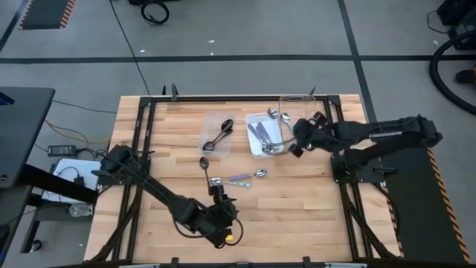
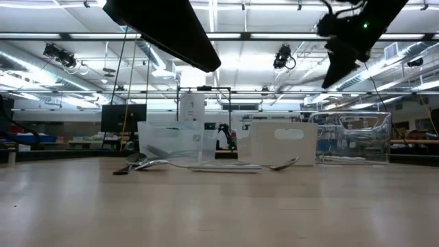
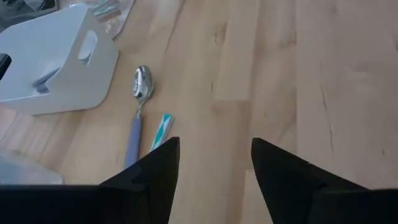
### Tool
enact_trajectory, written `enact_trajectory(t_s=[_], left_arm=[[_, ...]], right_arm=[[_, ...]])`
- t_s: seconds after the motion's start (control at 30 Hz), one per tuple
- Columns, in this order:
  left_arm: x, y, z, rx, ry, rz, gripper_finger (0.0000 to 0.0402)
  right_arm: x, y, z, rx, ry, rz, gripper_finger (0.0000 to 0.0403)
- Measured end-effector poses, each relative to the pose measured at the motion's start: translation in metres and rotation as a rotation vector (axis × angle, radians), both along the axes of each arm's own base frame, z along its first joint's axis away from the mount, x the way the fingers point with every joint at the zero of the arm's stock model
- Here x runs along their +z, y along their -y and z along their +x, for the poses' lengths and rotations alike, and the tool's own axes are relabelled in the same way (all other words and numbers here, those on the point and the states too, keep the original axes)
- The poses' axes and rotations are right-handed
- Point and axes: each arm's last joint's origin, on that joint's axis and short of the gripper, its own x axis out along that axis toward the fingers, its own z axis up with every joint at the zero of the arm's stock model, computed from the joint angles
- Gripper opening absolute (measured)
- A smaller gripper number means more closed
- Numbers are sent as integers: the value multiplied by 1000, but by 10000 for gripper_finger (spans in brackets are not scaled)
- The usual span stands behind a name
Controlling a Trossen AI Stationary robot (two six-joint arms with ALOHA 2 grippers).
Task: Sort silverware by color (type)
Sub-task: Put the blue spoon into the right transparent bin
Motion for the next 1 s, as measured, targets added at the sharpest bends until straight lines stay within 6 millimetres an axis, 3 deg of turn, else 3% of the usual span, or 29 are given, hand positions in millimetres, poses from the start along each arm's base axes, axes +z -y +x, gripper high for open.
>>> enact_trajectory(t_s=[0.23,0.4,1.0], left_arm=[[0,3,-2,0,0,-7,206],[-2,-1,-3,8,-28,13,206],[-10,-25,-6,21,-212,120,206]], right_arm=[[-4,35,-16,-217,-80,29,49],[-8,53,-20,-279,-120,74,49],[-40,86,-7,-309,-270,245,50]])
